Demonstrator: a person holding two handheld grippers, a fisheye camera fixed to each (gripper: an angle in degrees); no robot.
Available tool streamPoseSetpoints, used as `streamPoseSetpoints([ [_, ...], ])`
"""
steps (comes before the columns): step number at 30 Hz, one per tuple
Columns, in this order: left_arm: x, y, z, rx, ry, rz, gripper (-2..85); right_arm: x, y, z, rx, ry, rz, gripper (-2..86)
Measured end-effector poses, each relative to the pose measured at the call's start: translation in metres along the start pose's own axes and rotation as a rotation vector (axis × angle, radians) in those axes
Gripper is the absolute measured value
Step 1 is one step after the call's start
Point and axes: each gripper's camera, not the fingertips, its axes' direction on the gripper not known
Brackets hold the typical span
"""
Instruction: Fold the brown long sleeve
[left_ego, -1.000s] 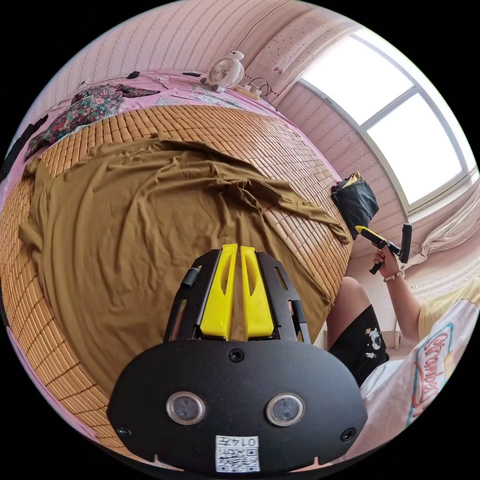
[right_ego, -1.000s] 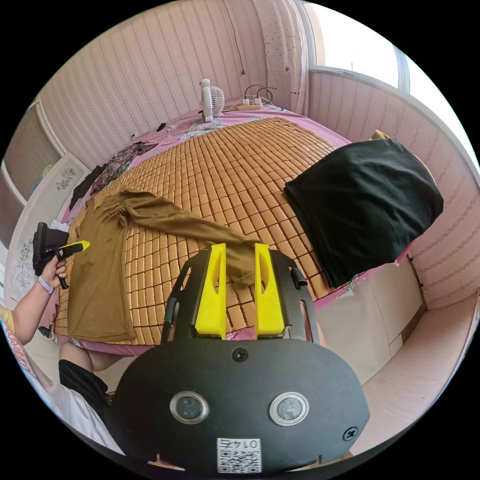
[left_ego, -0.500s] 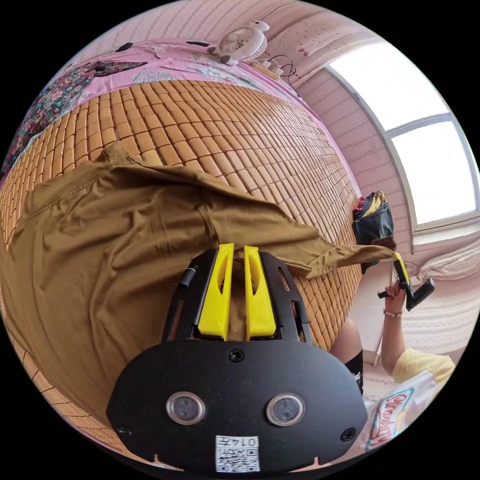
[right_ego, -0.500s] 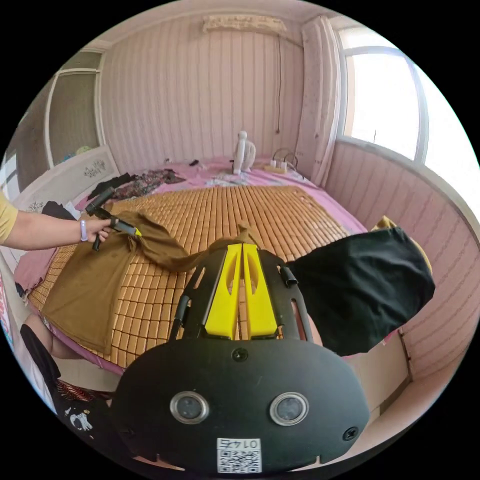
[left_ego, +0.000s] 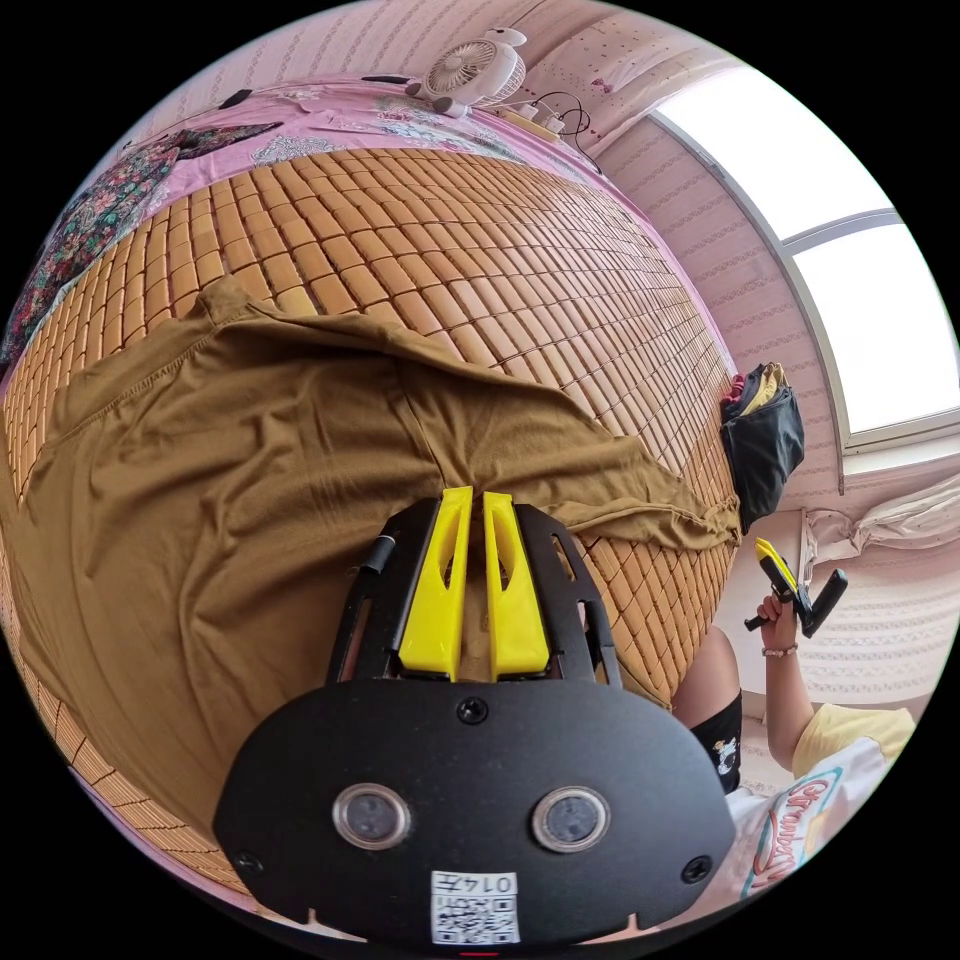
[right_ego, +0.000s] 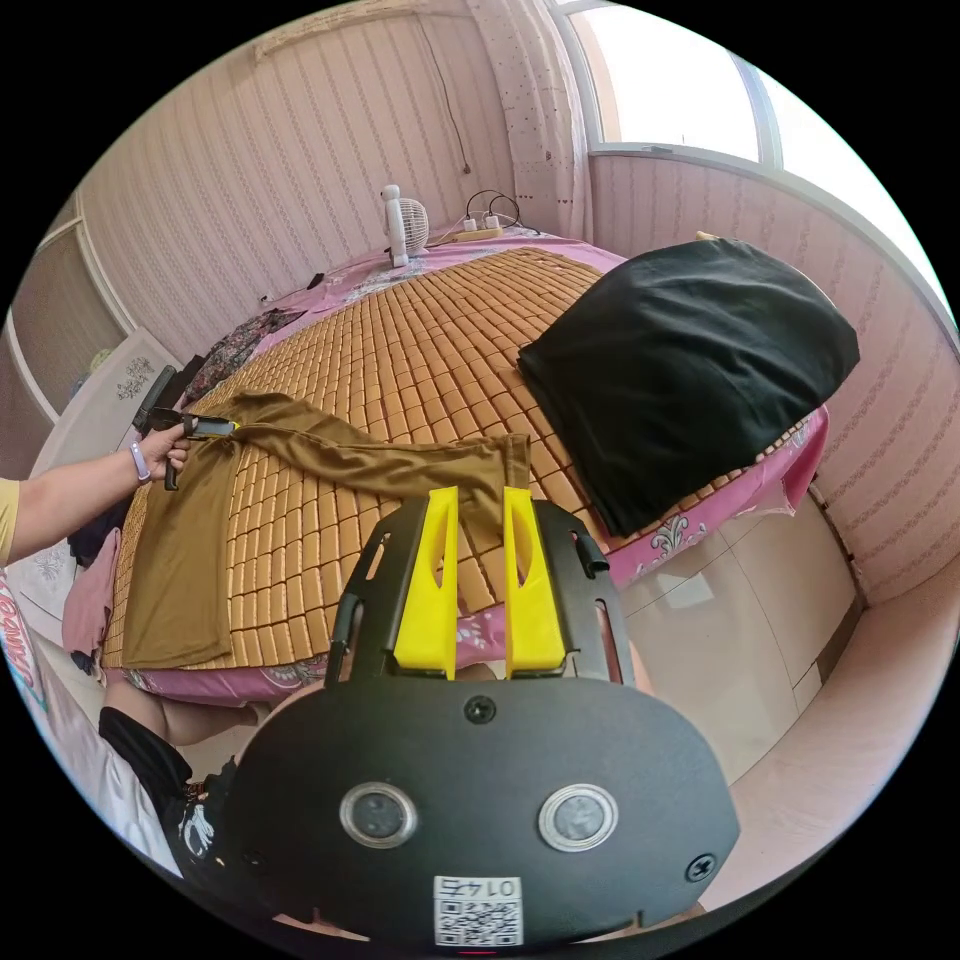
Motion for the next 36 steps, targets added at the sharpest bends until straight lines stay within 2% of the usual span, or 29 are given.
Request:
streamPoseSetpoints([
  [4, -0.003, -0.007, 0.007, -0.007, -0.016, 0.012, 0.2, 0.010, -0.032, 0.025, -0.031, 0.055, 0.052, 3.7],
  [6, -0.005, -0.010, 0.009, -0.009, -0.016, 0.013, 0.2, 0.020, -0.048, 0.054, -0.162, 0.012, 0.066, 2.5],
  [11, -0.011, -0.017, 0.013, -0.015, -0.017, 0.022, 0.1, 0.026, -0.064, 0.041, -0.192, -0.068, -0.020, 1.5],
  [13, -0.012, -0.018, 0.009, 0.013, -0.021, 0.033, 0.1, 0.028, -0.062, 0.005, -0.058, -0.102, -0.037, 1.4],
  [15, -0.019, -0.019, 0.001, 0.061, 0.008, 0.013, 0.8, 0.026, -0.045, -0.061, 0.187, -0.161, -0.110, 1.4],
  [17, -0.031, -0.022, -0.010, 0.116, 0.051, -0.018, 1.9, 0.025, -0.023, -0.098, 0.295, -0.158, -0.151, 1.3],
  [19, -0.038, -0.027, -0.014, 0.128, 0.050, -0.032, 2.6, 0.029, -0.002, -0.109, 0.267, -0.129, -0.137, 1.9],
  [23, -0.048, -0.036, -0.008, 0.108, 0.070, -0.057, 4.0, 0.028, 0.031, -0.077, 0.060, -0.055, -0.183, 3.4],
  [25, -0.049, -0.038, -0.004, 0.096, 0.066, -0.058, 4.0, 0.032, 0.041, -0.050, -0.059, 0.003, -0.140, 4.0],
  [27, -0.047, -0.041, -0.001, 0.084, 0.054, -0.047, 4.1, 0.048, 0.048, -0.032, -0.167, -0.033, -0.043, 4.8],
  [32, -0.046, -0.059, -0.003, 0.105, 0.035, -0.035, 4.5, 0.076, 0.047, -0.051, 0.001, -0.131, 0.149, 6.4],
  [36, -0.050, -0.074, 0.001, 0.105, 0.061, -0.056, 4.9, 0.083, 0.036, -0.028, -0.024, -0.135, 0.243, 7.1],
])
